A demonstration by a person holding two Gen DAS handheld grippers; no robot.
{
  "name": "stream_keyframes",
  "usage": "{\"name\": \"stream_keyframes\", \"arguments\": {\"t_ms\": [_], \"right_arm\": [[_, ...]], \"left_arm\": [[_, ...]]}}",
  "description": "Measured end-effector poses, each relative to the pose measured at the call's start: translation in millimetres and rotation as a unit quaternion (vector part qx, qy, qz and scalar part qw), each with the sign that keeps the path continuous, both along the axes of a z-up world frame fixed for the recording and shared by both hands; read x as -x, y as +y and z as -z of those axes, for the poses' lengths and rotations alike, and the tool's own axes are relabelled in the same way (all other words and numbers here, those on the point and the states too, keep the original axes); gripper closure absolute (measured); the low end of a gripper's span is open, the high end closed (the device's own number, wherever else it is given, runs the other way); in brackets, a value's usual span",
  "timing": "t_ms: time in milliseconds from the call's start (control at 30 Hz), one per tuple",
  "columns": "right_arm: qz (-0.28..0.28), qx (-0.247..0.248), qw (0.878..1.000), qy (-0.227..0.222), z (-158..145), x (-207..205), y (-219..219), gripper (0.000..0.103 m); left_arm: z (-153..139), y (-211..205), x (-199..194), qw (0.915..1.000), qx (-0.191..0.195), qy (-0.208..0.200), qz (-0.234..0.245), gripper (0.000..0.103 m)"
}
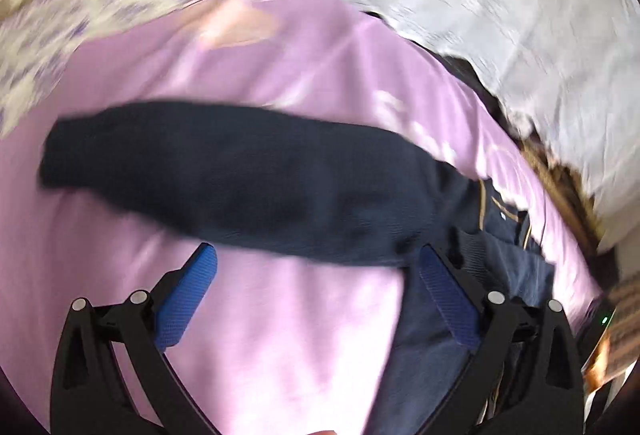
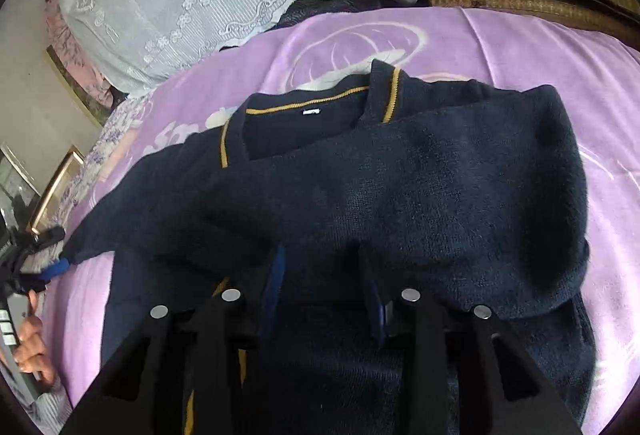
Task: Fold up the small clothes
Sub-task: 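Lay the sleeve on the cardigan and open the right tool, then grasp the other sleeve cuff with the left tool and lift it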
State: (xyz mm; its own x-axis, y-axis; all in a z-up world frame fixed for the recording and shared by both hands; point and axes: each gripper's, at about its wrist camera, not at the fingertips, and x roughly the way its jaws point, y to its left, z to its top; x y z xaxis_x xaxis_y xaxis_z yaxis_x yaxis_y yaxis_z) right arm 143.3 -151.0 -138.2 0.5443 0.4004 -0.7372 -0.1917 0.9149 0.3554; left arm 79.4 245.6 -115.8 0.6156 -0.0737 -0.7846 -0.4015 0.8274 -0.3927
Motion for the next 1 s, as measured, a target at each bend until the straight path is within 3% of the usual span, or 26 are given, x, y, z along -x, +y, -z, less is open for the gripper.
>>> {"name": "stream_keyframes", "arguments": {"t_ms": [100,167,233,433,500,567,700,800,900,1000], "right_arm": [[0.025,-0.019,0.999,-0.013,-11,13,-18,0.063],[0.037,-0.025,0.999,-0.016,-16,21,-27,0.063],[0.044,-0.033,0.998,-0.012,-13,25,-30,0.063],[0.035,-0.041,0.998,-0.027,-20,34,-25,0.063],[0.031,-0.042,0.998,-0.034,-25,37,-17,0.063],[0.026,-0.041,0.998,-0.038,-30,39,-11,0.063],[0.014,-0.032,0.999,-0.029,-38,26,19,0.063],[-0.007,-0.021,1.0,-0.014,-34,14,46,0.065],[-0.036,0.017,0.999,0.015,-10,1,77,0.065],[-0.055,0.058,0.997,-0.013,-2,6,87,0.066]], "left_arm": [[16,42,21,0.9961,0.065,-0.003,-0.059,0.005],[29,65,28,0.9885,0.119,-0.016,-0.092,0.005],[37,78,27,0.9832,0.154,-0.025,-0.096,0.005],[37,95,6,0.9816,0.153,-0.057,-0.098,0.006],[39,104,4,0.9782,0.162,-0.062,-0.114,0.031],[49,116,5,0.9727,0.18,-0.055,-0.136,0.048],[53,130,14,0.9639,0.209,-0.061,-0.154,0.066],[52,128,17,0.9653,0.201,-0.056,-0.158,0.072],[47,126,23,0.9661,0.193,-0.057,-0.161,0.072],[37,124,28,0.97,0.164,-0.061,-0.169,0.075]]}}
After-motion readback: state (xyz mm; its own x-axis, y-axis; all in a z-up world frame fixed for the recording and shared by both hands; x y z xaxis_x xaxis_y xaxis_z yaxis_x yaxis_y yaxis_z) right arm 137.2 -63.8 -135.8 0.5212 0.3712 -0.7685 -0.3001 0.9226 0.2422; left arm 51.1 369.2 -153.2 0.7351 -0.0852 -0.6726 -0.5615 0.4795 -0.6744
